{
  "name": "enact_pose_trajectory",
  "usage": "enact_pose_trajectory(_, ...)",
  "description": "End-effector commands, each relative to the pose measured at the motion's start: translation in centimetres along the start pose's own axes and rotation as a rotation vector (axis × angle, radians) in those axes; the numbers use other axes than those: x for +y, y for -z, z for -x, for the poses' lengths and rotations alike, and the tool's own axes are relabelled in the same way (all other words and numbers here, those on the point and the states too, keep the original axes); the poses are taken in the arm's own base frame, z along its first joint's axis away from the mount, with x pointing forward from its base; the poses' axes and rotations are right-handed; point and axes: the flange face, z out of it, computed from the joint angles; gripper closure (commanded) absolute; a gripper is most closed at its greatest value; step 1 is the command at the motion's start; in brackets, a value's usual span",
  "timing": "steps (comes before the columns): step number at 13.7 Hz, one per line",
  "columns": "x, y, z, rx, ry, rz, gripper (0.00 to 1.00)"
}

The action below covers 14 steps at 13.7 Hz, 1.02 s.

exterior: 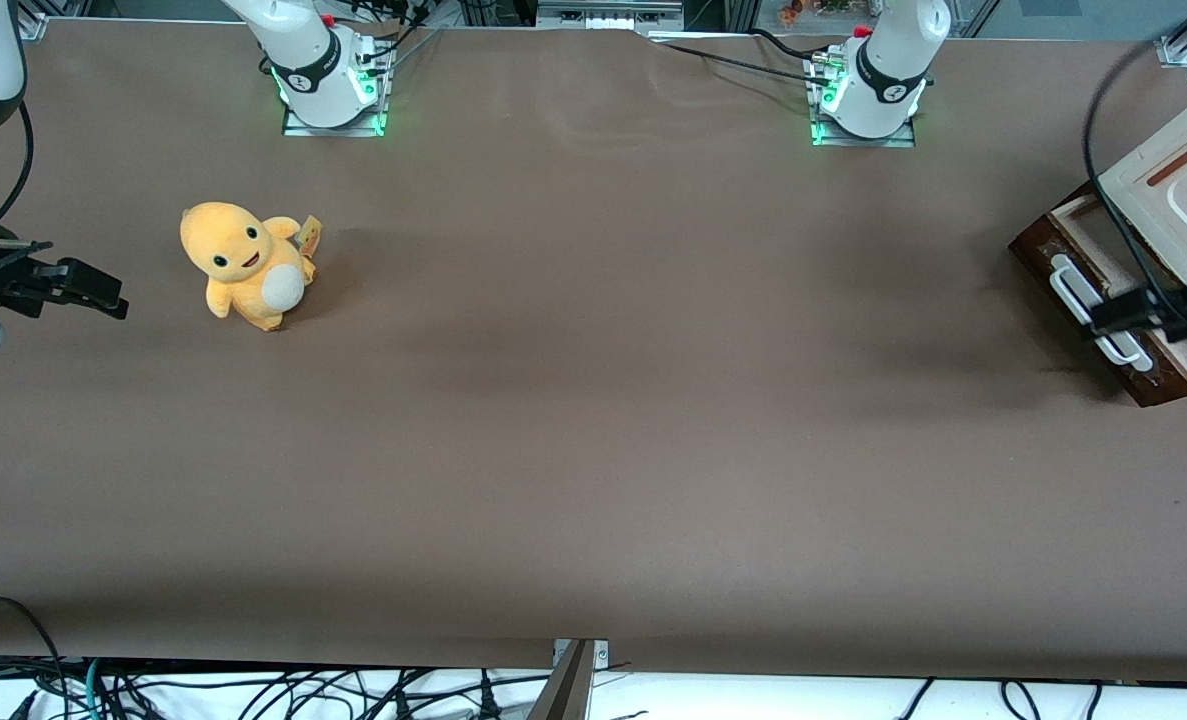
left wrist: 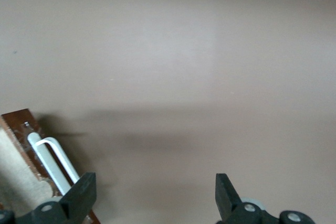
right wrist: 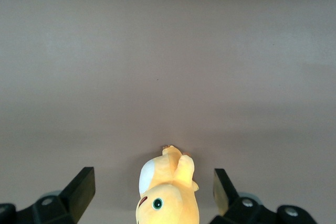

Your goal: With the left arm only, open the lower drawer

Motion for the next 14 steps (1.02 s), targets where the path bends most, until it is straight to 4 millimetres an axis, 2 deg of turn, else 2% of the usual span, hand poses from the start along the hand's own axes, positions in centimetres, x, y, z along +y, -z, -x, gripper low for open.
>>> enact_pose_trajectory(1, 0.4, -0.1, 3.2, 0.006, -0.012, 0.014, 0.0)
enact_pose_trajectory(3, 0.3, -0.7, 3.6, -0.007, 0.006, 0.013, 0.0)
enact_pose_trajectory(4, -0.2, -0.9, 3.5, -0.01, 0.019, 0.014, 0.0)
enact_pose_trajectory(6, 0.1, -2.1, 3.0, -0.036, 0.014, 0.014, 0.0)
enact_pose_trajectory(14, 0.1, -2.3, 3.0, -0.05, 0.001, 0.015, 0.0)
